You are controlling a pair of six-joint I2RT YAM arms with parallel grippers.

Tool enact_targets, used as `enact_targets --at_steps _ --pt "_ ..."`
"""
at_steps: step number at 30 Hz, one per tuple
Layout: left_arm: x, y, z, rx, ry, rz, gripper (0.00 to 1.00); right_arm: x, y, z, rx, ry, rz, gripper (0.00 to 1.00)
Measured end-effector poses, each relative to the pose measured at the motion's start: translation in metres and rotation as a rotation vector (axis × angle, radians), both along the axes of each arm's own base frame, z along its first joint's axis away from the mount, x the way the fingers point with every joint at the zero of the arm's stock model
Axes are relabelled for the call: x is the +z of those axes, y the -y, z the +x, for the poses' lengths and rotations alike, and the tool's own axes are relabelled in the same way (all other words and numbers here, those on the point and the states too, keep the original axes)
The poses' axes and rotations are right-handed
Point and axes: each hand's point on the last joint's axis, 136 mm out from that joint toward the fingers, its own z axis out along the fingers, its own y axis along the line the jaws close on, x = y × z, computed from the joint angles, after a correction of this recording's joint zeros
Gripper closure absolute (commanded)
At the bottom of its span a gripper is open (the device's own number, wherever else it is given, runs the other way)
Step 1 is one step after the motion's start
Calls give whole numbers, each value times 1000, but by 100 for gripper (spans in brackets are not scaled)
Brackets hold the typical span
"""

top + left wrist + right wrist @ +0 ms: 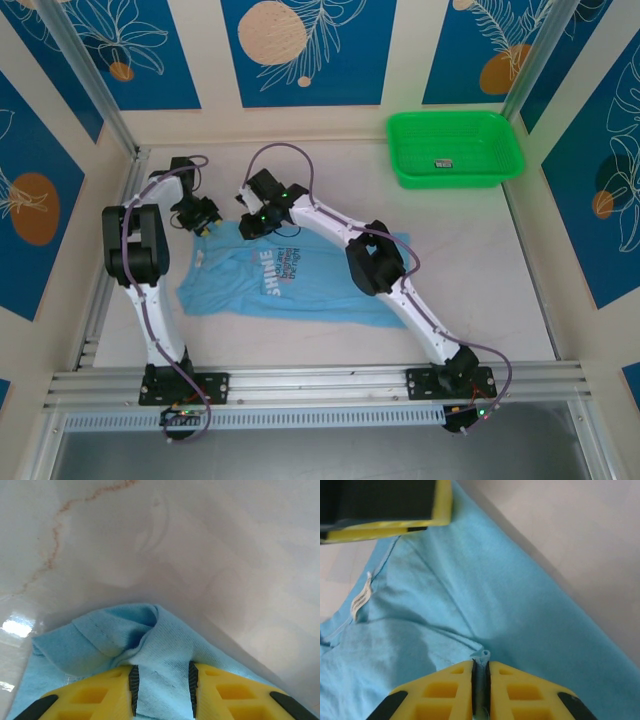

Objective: Fold and stack the t-shirts

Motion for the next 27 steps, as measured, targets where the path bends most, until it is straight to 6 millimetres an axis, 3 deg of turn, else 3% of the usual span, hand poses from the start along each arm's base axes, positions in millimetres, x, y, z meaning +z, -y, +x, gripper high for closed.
enact_targets --at_steps 6,10,16,21,27 --pt "0 -2 1 5 -5 -1 66 27 5 -25 55 31 -4 84" --pt "-1 -3 1 7 -8 -1 66 31 11 -41 92 31 -13 83" --pt "-1 -4 2 8 -10 -1 66 5 23 -63 151 -32 -44 82" --pt "-1 -4 2 8 -13 -1 66 -26 38 -82 194 -87 -91 70" --pt "-1 -4 2 9 -15 -2 66 -13 52 -104 243 -45 -80 53"
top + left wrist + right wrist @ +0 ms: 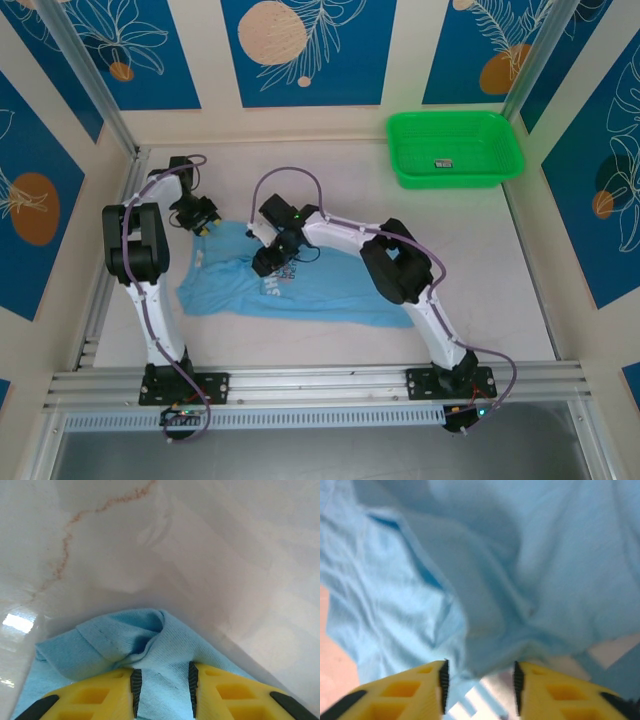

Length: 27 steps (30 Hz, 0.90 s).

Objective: Fold and stack the t-shirts

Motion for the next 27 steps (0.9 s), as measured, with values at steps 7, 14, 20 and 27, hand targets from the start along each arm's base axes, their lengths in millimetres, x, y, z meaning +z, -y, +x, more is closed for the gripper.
enact_targets --at_steps 7,14,20,27 --pt "0 0 1 1 -1 -1 65 21 5 -21 49 19 100 52" --pt "0 0 1 1 -1 -4 65 63 -7 7 -40 0 244 59" --pt "0 0 1 1 0 -9 65 83 -47 71 -153 66 269 63" --pt "0 0 1 -2 0 -11 65 20 -64 76 -203 -24 138 68"
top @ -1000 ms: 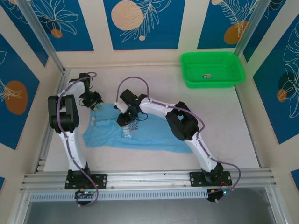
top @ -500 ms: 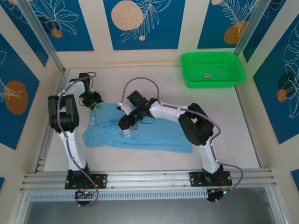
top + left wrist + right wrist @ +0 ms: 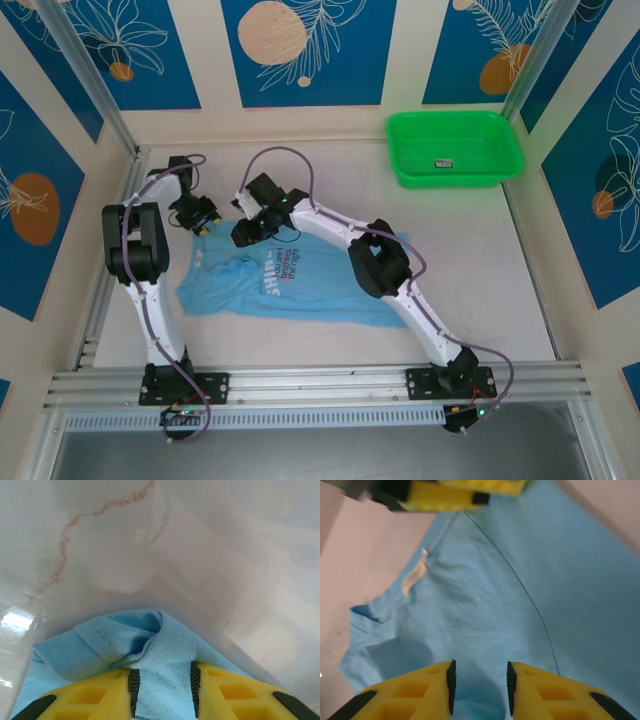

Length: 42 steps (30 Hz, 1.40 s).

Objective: Fold and stack the t-shirts

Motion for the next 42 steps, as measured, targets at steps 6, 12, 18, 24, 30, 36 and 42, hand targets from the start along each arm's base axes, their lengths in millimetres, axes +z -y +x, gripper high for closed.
enact_targets --at_steps 6,12,18,24,30,36,42 --pt "0 0 0 -2 1 0 64 -25 0 -17 20 -61 -72 71" --pt "0 -1 0 0 1 -3 64 -29 0 -59 86 -49 -112 71" --pt "0 -1 0 1 -1 -4 64 -28 7 -92 126 -49 -138 71" --pt "0 -2 2 2 1 -3 62 -19 36 -104 105 -58 -163 65" --pt "3 -6 3 -7 11 14 55 18 87 -70 -59 -58 -121 62" --pt "36 -18 6 0 92 74 55 32 207 -1 -438 -95 -124 62" --pt "75 -19 -1 24 195 135 74 -5 324 21 -779 -234 -206 64"
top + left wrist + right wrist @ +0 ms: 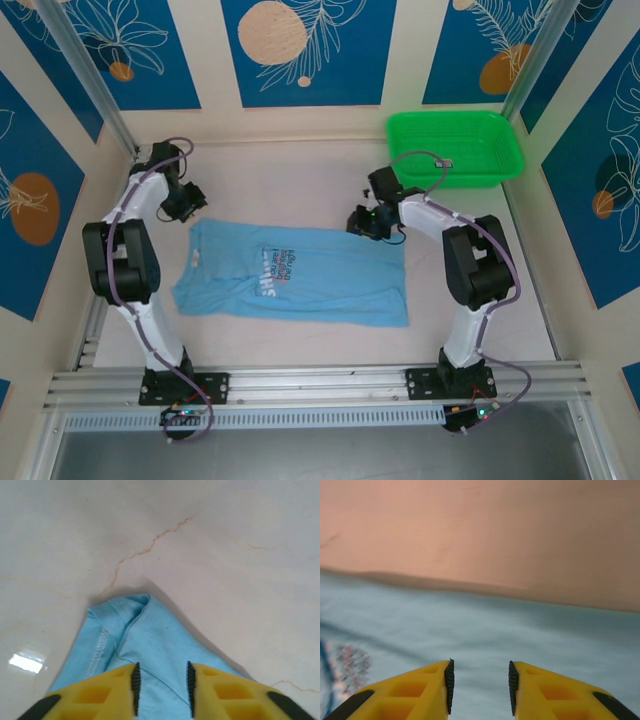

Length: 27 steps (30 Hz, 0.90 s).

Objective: Fold and stack the t-shirts

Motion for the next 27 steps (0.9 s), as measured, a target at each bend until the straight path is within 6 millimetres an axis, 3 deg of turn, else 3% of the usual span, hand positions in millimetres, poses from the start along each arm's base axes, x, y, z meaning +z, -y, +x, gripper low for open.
enact_targets --at_steps 2,7,10,14,19,21,27 --pt "-5 3 -7 14 -10 14 74 -9 16 -5 -55 -42 -18 64" --pt "-40 30 -26 -13 -95 54 74 -26 27 -22 -115 -103 -43 61" --pt "-59 47 -28 -45 -138 78 74 -30 33 -40 -143 -132 -47 59" --pt "-79 57 -23 -73 -187 127 72 -32 38 -46 -176 -139 -43 59" --pt "-78 66 14 -86 -162 159 69 -32 40 -57 -226 -124 16 58" --pt "-76 76 39 -99 -139 166 68 -33 40 -65 -244 -119 42 58" --pt "-70 132 120 -190 -6 162 66 -33 36 -81 -297 -127 121 58"
